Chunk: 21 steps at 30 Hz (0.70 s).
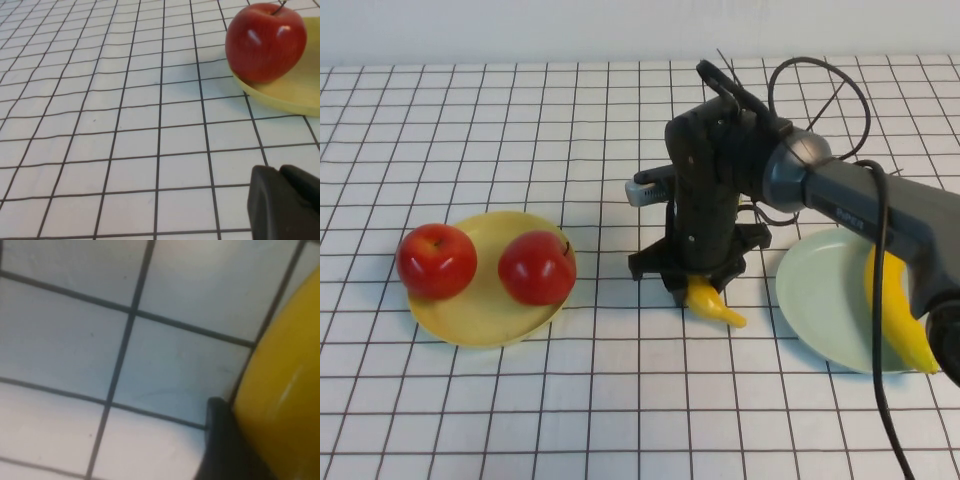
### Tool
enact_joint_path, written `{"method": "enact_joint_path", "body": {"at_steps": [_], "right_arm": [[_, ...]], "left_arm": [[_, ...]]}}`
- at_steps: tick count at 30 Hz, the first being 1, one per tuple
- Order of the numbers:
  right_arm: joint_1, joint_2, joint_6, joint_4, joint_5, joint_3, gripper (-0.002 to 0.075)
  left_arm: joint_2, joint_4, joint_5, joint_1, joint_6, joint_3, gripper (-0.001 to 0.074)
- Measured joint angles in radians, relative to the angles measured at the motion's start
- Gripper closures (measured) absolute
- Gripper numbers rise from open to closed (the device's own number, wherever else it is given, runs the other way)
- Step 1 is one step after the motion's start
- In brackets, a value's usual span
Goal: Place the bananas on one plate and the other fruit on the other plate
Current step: Put another type of fruit in the right plate
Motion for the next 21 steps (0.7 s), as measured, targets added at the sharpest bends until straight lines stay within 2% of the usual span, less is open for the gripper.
{"method": "enact_joint_path", "body": {"at_steps": [5, 9, 11, 15, 21], "right_arm": [[0.000, -0.100, -0.040, -0.014, 0.000, 0.003, 0.0413], [0.007, -0.298, -0.068, -0.050, -0.002, 0.083, 0.0413], [0.011, -0.381, -0.069, -0.073, -0.002, 0.155, 0.0413], [-0.001, -0.548, -0.024, -0.103, -0.012, 0.429, 0.0413], [-0.101, -0.668, 0.030, -0.071, -0.168, 0.749, 0.0413]], "left_arm": [[0.000, 0.000, 0.000, 0.000, 0.000, 0.000, 0.0736], [0.000, 0.000, 0.000, 0.000, 0.000, 0.000, 0.0736], [0.000, 0.000, 0.000, 0.000, 0.000, 0.000, 0.0736], [0.000, 0.000, 0.000, 0.000, 0.000, 0.000, 0.0736], [0.000, 0.000, 0.000, 0.000, 0.000, 0.000, 0.0737]]}}
